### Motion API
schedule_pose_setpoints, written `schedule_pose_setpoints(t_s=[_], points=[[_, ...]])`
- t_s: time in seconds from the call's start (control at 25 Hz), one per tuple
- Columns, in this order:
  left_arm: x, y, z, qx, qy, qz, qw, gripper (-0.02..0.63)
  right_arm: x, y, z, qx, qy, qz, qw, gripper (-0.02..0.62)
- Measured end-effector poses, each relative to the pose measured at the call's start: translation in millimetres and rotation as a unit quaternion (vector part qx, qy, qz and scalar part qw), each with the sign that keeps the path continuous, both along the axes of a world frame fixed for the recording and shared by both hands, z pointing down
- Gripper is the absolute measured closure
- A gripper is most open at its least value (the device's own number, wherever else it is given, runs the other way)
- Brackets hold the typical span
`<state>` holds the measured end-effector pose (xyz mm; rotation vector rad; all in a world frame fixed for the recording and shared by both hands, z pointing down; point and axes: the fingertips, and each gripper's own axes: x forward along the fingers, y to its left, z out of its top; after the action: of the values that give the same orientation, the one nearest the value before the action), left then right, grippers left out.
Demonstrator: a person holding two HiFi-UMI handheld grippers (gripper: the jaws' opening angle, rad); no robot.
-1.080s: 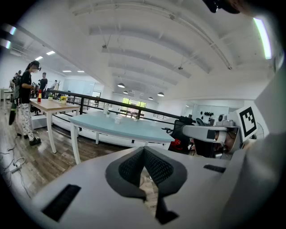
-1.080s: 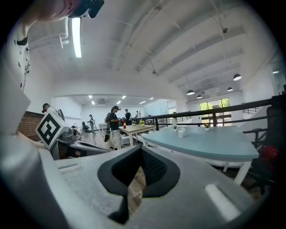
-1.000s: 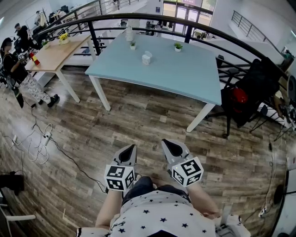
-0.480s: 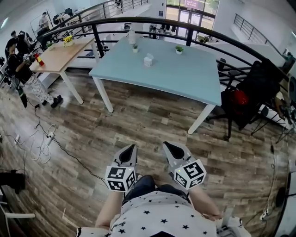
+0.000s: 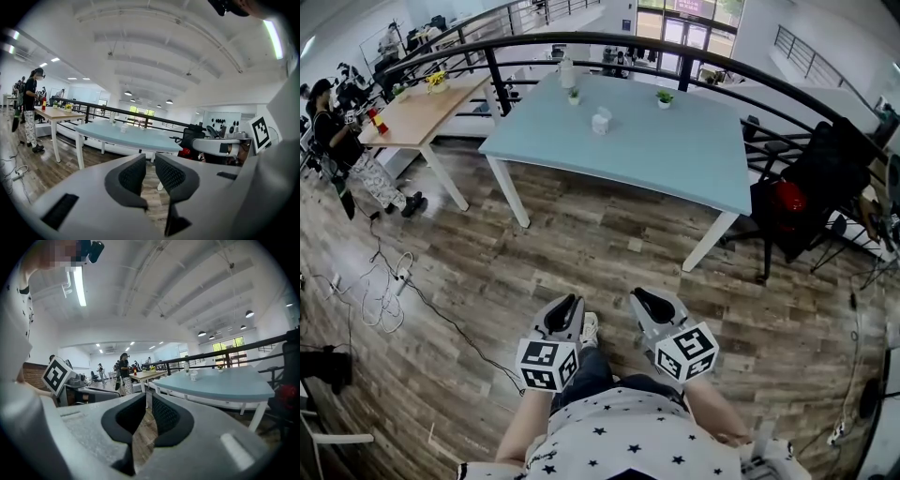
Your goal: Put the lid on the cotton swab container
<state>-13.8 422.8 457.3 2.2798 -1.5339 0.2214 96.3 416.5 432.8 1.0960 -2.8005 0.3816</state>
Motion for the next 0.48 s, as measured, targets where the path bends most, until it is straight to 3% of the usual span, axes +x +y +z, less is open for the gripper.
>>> schedule_pose_setpoints(t_s=[0.48], points=[[-8.1,-84.8,6.5,0.004,0.006,0.022,0.9997,0.431,-16.7,-85.0,13.1,-0.019,0.007,-0.002,1.000,0.483]])
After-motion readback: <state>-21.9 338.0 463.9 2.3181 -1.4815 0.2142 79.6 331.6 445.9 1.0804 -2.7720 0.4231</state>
